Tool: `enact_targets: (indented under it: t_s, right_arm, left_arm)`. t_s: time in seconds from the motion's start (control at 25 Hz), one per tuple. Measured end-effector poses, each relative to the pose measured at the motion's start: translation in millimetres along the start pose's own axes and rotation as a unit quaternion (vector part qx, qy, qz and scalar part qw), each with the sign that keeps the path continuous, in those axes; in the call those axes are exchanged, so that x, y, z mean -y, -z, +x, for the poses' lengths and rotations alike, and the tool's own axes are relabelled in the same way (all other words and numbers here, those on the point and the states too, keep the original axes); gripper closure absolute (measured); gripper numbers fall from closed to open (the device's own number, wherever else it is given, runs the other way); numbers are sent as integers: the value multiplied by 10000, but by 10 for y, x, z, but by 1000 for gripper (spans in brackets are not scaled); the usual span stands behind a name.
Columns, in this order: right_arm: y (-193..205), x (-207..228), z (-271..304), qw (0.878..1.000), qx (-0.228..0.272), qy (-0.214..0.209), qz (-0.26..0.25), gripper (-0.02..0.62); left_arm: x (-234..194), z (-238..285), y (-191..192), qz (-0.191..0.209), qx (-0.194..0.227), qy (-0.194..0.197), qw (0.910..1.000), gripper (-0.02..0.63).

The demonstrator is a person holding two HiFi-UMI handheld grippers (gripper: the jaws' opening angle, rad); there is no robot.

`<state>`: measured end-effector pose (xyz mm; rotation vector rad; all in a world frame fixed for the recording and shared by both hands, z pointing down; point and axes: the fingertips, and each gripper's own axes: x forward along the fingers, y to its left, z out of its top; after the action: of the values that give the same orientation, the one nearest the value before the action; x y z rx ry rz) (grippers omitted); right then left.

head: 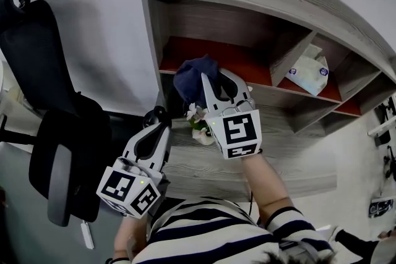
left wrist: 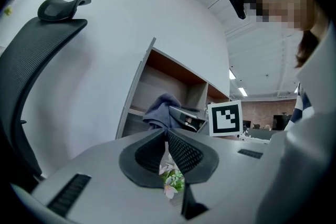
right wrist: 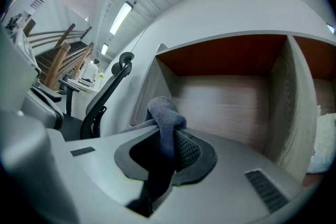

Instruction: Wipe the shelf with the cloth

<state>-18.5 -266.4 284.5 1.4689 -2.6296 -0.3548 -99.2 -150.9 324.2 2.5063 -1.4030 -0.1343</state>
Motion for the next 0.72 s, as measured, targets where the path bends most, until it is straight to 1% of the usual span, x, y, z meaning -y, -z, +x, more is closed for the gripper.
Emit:
enact_targets:
  t_s: [0.36,0.72]
  right_arm:
    - [151,455,-386,9978,-210,613,-135,538]
    - [308,918,-824,9896,-416,1370,-156,538]
  left_arm:
    - [183,221,49,-7,-129,428,9990,575]
    - [333,354,74,0,-195,742,9971,575]
